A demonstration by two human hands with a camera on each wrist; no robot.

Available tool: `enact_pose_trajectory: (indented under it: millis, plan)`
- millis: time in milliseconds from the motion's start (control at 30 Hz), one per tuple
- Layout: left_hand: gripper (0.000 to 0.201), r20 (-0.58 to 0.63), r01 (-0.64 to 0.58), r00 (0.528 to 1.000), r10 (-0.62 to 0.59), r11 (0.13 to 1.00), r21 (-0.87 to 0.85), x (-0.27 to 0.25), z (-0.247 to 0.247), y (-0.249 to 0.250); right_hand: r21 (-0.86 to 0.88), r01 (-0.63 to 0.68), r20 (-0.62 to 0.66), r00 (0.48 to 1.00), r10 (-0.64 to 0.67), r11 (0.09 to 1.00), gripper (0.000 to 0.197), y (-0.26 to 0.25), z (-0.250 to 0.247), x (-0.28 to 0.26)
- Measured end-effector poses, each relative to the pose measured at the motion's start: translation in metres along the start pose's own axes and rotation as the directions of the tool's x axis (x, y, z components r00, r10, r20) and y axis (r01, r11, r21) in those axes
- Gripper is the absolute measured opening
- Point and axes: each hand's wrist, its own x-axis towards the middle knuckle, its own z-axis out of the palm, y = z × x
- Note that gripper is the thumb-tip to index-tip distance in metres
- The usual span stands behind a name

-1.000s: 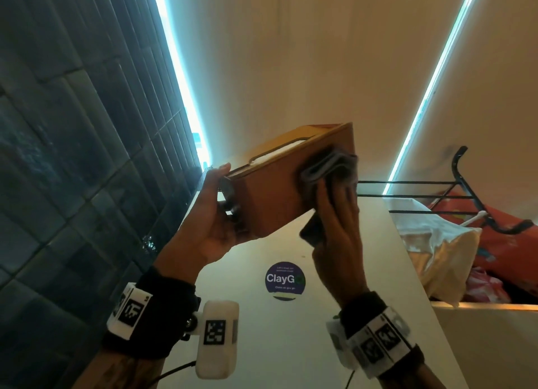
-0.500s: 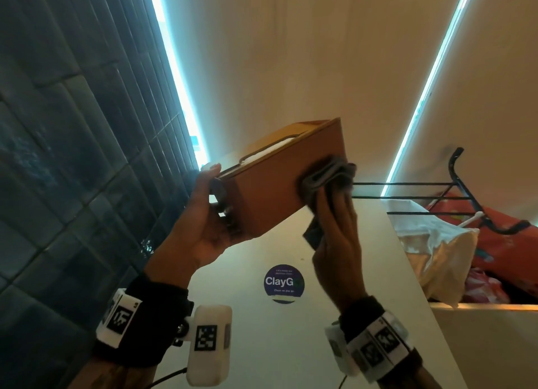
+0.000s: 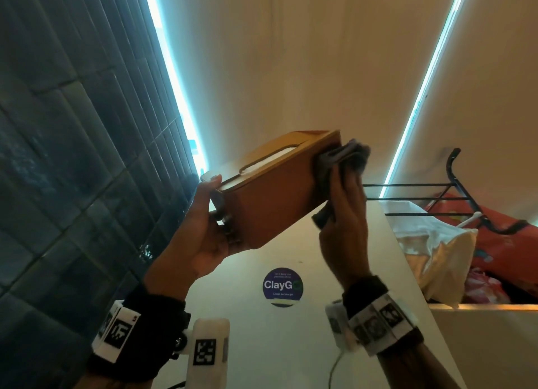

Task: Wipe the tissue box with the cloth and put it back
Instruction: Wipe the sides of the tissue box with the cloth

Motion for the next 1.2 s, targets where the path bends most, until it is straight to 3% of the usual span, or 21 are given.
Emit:
enact_pose_trajectory:
  millis: [67,133,200,267,333,400,467,533,567,667,767,833,900,1033,1100,1200]
  plan:
    - [0.083,0.005,0.003,1.0,-0.003,1.0,-0.004,0.0,-0.001,-0.003,0.007,-0.064,-0.041,0.997,0.065,0.998,0.095,0.002,-0.002,0.013]
    - [0.08,0.012,0.008,1.0,-0.008,1.0,-0.005,0.001,0.001,-0.004,0.003,-0.031,-0.043,0.999,0.031,1.0,0.095,-0.013,-0.001,0.011]
    - [0.08,0.009,0.006,1.0,-0.006,1.0,-0.005,0.003,0.004,-0.004,-0.017,0.095,0.018,0.995,-0.095,0.995,0.082,-0.041,0.001,-0.008]
    - [0.074,0.02,-0.005,1.0,0.005,1.0,-0.004,0.004,0.006,-0.004,-0.033,0.276,0.135,0.954,-0.269,0.961,0.079,-0.061,0.004,-0.031]
    - [0.069,0.034,-0.006,0.999,0.006,1.0,-0.011,0.005,0.006,-0.004,-0.047,0.364,0.189,0.918,-0.349,0.93,0.081,-0.051,0.005,-0.033]
    - [0.073,0.031,0.007,1.0,-0.006,1.0,-0.024,0.005,0.005,-0.004,-0.059,0.294,0.148,0.948,-0.283,0.954,0.08,-0.027,0.004,-0.019]
    - [0.077,0.016,0.016,1.0,-0.016,0.999,-0.028,0.005,0.004,-0.005,0.001,0.087,0.076,0.993,-0.087,0.996,0.08,-0.009,0.001,-0.004]
    - [0.077,0.008,0.017,1.0,-0.016,1.0,-0.021,0.005,0.006,-0.006,0.061,-0.064,0.009,0.998,0.063,0.996,0.081,-0.009,-0.001,0.003]
    - [0.077,0.009,0.021,1.0,-0.021,1.0,-0.019,0.006,0.008,-0.006,0.063,-0.071,-0.012,0.997,0.072,0.995,0.086,-0.016,0.001,0.001]
    - [0.068,0.002,0.021,1.0,-0.021,0.999,-0.03,0.009,0.01,-0.008,0.048,0.138,0.049,0.989,-0.14,0.989,0.084,-0.049,0.009,-0.028]
    - [0.061,0.055,0.001,0.999,0.0,1.0,-0.017,0.009,0.007,-0.008,0.001,0.388,0.204,0.902,-0.38,0.922,0.1,-0.062,0.016,-0.053]
    - [0.065,0.057,0.009,0.998,-0.008,1.0,-0.021,0.008,0.004,-0.006,-0.018,0.42,0.197,0.891,-0.409,0.907,0.106,-0.043,0.014,-0.044]
    - [0.07,0.022,0.025,0.999,-0.024,0.999,-0.045,0.008,0.004,-0.004,-0.007,0.331,0.154,0.933,-0.326,0.944,0.098,-0.025,0.01,-0.024]
    - [0.081,0.008,0.017,1.0,-0.017,0.998,-0.067,0.007,0.003,-0.004,0.088,0.018,0.041,0.999,-0.022,0.996,0.067,-0.011,0.001,0.006]
    - [0.076,-0.003,0.014,1.0,-0.015,0.997,-0.07,0.005,0.003,-0.005,0.263,-0.168,0.027,0.986,0.166,0.95,0.066,-0.012,0.0,0.01]
    - [0.057,-0.04,0.002,0.999,-0.004,0.999,-0.045,0.004,0.006,-0.006,0.528,-0.41,0.094,0.899,0.428,0.744,0.069,-0.016,-0.002,0.01]
